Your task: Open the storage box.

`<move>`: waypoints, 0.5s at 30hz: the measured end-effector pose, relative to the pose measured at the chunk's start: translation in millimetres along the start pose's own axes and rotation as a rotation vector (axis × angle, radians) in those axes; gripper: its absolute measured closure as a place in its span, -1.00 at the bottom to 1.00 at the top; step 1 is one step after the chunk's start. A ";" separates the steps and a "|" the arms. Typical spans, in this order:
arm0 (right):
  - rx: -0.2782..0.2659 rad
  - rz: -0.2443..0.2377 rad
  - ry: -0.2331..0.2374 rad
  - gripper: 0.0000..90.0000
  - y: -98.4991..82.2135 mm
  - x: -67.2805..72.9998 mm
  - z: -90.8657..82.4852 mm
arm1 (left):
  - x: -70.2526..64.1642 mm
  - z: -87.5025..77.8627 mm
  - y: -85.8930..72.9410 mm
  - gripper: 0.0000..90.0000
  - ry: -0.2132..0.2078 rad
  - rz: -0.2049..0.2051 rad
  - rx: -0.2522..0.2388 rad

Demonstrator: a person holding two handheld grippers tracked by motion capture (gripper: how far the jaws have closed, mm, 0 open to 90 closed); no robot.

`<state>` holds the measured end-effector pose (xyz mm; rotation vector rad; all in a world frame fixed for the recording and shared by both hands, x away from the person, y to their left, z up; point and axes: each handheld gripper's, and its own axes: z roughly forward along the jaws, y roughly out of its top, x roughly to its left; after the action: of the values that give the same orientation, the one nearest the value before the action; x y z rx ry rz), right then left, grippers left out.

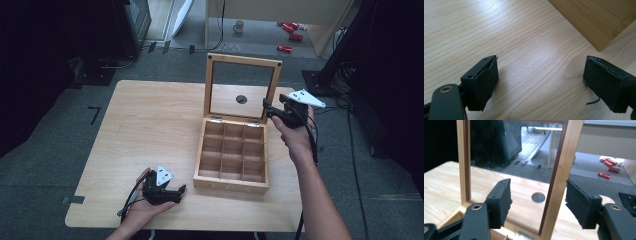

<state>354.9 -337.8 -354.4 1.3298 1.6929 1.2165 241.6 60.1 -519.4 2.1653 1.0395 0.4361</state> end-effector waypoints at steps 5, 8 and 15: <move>0.031 -0.006 0.000 -0.35 -18.4 0.1 -12.2 | -0.1 0.0 0.0 -0.71 0.000 -0.002 -0.001; 0.050 -0.003 0.002 -0.47 -29.3 -0.3 -19.6 | -0.1 0.1 0.0 -0.71 0.001 -0.002 -0.003; 0.080 -0.012 0.004 -0.67 -52.8 1.6 -37.2 | 0.1 0.1 0.0 -0.71 0.001 0.001 -0.001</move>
<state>302.5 -349.0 -390.6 1.3633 1.7666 1.1565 241.7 60.1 -519.4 2.1652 1.0387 0.4383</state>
